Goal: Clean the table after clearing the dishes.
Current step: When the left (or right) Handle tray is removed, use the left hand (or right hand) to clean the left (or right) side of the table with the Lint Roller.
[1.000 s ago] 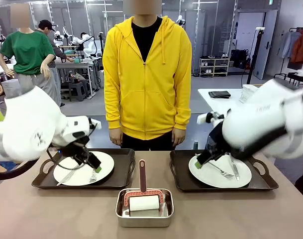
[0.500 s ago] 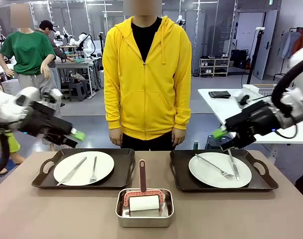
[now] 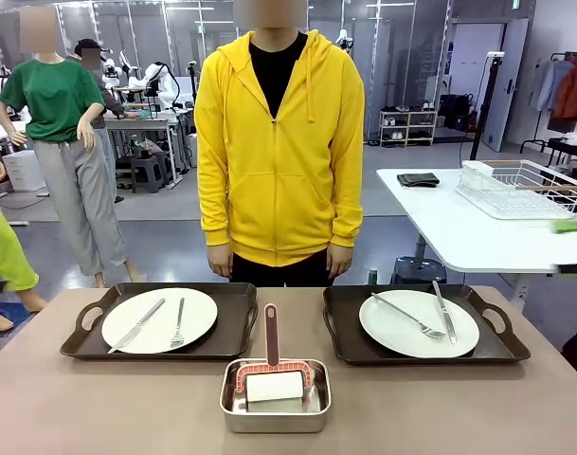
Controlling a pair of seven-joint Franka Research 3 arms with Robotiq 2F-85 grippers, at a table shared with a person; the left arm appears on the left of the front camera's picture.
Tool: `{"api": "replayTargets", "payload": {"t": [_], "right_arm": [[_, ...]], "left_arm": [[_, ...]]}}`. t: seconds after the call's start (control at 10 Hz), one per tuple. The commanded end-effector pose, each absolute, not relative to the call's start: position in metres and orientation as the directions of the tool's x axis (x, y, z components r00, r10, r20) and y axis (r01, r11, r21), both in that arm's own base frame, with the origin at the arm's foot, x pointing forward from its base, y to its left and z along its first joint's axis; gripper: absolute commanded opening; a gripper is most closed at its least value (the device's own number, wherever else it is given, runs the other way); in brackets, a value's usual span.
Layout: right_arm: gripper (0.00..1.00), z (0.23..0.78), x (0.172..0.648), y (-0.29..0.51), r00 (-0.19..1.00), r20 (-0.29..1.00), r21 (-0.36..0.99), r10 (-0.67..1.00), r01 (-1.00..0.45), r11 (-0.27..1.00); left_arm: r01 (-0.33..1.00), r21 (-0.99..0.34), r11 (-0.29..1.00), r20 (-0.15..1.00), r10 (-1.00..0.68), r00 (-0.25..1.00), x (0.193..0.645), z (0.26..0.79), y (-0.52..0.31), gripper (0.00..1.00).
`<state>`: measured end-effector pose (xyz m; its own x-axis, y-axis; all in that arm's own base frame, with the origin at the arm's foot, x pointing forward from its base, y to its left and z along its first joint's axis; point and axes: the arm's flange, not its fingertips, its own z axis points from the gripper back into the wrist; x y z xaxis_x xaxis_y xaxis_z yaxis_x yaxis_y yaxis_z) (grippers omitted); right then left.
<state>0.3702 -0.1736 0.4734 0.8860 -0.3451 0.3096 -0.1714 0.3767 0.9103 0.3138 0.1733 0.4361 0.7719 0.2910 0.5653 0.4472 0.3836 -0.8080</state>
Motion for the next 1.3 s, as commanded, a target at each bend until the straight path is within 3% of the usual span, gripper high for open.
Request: {"api": "replayTargets", "payload": {"t": [0.0, 0.3, 0.4, 1.2], "right_arm": [[1.00, 0.466, 0.323, -0.231, 0.778, 0.319, 0.918, -0.541, -0.111, 0.380], [1.00, 0.461, 0.301, -0.251, 0.720, 0.327, 0.924, -0.612, -0.106, 0.368], [1.00, 0.461, 0.290, -0.278, 0.729, 0.286, 0.932, -0.621, -0.061, 0.358], [1.00, 0.461, 0.290, -0.278, 0.729, 0.286, 0.932, -0.621, -0.061, 0.358]], "left_arm": [[0.344, -0.792, 0.504, 0.551, 0.350, 0.758, 0.281, 0.432, 0.219, 1.00], [0.225, -0.791, 0.569, 0.545, 0.487, 0.682, 0.249, 0.442, 0.250, 1.00], [0.287, -0.792, 0.539, 0.552, 0.431, 0.714, 0.250, 0.428, 0.255, 1.00], [0.287, -0.792, 0.539, 0.552, 0.431, 0.714, 0.250, 0.428, 0.255, 1.00]]}}
